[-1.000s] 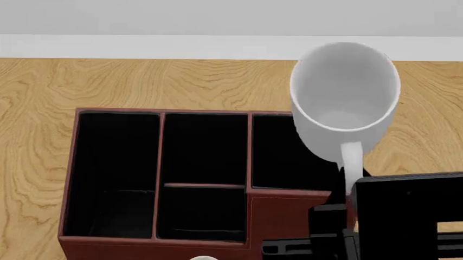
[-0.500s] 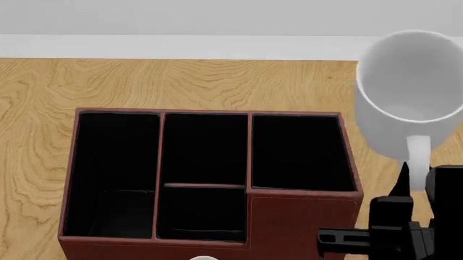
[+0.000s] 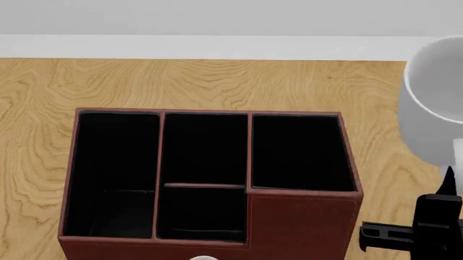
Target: Pick up the white mug and place it to the right of the caddy.
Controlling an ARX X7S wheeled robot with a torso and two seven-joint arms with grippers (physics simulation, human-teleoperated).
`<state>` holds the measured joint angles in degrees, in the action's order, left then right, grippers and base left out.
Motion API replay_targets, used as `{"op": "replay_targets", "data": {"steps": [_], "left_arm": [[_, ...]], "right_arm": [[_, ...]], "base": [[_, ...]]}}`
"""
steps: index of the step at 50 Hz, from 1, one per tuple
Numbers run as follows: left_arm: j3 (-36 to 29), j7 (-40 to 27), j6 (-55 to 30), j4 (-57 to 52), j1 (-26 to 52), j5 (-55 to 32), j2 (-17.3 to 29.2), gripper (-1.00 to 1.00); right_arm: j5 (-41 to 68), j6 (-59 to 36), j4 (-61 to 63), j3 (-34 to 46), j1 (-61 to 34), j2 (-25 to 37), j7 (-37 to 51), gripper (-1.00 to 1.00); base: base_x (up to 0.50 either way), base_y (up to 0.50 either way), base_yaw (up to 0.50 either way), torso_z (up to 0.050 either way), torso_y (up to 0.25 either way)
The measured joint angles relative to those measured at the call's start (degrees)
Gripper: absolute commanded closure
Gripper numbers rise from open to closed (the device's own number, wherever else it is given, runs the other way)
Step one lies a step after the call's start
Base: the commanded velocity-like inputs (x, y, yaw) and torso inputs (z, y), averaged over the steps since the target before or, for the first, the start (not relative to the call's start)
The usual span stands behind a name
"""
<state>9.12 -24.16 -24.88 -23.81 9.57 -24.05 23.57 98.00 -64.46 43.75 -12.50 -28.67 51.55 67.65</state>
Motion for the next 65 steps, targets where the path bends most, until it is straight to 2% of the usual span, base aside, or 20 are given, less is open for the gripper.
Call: {"op": "replay_targets", "data": {"steps": [37,65], "left_arm": [[-0.27,-0.32,0.28,0.37,0.08,-0.17,0.25,-1.0],[-0.78,-0.6,0.39,0.58,0.16,-0.06,0.48,-1.0]], "right_arm": [[-8.66,1.24,-6.32,-1.39,5.23,-1.46,-7.64,1.0],[-19.6,4.25,-12.35,2.41,8.47,-4.37,-15.62,1.0]], "base": [[0.0,0.0,0.0,0.0,0.001],[0.0,0.0,0.0,0.0,0.001]]}}
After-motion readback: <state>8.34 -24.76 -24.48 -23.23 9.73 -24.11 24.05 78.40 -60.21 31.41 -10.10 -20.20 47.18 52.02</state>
